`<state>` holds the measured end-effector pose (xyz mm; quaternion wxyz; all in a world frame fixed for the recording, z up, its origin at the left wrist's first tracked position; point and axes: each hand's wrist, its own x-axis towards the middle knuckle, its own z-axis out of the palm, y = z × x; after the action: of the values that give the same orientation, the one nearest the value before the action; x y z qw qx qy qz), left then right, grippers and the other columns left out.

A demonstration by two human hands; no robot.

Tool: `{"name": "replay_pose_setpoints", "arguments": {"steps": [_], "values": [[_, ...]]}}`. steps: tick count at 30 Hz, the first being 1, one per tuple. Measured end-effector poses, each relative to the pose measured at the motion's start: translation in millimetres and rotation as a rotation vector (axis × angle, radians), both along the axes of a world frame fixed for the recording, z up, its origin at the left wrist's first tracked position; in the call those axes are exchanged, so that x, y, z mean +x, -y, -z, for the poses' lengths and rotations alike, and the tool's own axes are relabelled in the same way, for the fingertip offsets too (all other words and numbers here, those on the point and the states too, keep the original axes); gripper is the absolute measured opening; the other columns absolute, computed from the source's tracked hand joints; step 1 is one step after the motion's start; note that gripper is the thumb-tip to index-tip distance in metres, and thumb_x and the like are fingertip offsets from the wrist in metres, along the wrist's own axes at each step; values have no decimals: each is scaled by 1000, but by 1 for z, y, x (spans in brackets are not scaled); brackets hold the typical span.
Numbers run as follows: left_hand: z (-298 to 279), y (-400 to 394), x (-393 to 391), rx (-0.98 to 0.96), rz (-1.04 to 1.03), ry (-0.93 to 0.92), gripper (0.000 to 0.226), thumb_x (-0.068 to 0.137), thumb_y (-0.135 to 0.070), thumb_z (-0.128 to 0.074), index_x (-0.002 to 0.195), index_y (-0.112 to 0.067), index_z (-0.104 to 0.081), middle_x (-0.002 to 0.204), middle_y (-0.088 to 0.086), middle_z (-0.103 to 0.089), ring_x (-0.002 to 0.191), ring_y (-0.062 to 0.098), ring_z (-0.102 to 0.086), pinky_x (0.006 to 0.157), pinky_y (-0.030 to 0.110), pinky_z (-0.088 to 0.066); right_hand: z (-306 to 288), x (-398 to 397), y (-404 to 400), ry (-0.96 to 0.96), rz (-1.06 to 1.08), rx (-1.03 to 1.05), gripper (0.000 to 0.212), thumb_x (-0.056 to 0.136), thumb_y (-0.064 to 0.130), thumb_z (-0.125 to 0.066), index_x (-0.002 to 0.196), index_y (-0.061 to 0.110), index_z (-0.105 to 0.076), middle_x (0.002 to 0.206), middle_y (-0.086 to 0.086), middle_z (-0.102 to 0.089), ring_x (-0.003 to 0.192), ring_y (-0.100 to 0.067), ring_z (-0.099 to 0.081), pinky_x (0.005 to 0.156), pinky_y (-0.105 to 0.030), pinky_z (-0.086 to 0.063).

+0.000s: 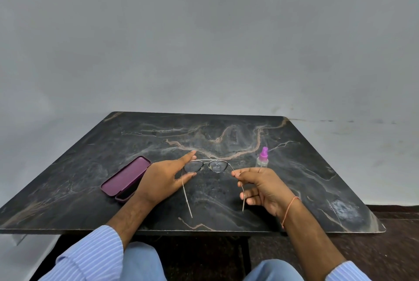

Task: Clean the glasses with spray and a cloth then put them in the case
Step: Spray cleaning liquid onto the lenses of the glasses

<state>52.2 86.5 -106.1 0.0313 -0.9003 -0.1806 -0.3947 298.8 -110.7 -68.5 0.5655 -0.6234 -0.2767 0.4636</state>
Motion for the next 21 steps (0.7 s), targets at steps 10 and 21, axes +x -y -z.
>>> {"name": "replay_pose_setpoints", "arguments": {"steps": [10, 21], "values": [[1, 2, 14, -222, -254, -133, 64, 93, -55, -85, 151, -31, -69, 92, -3, -87, 82, 21, -82, 66, 32, -56, 12, -10, -9, 71, 80, -16, 14, 97, 11, -77, 108, 3, -80, 70, -4, -71, 49, -26, -72, 35, -24, -50], [-12, 2, 20, -375, -336, -239, 71, 99, -57, -77, 163, -35, -55, 145, -9, -76, 130, 18, -75, 105, 37, -61, 19, -8, -17, 76, 101, -43, 11, 97, 12, -76, 105, 4, -79, 67, -2, -70, 49, -25, -73, 37, -24, -50]]}}
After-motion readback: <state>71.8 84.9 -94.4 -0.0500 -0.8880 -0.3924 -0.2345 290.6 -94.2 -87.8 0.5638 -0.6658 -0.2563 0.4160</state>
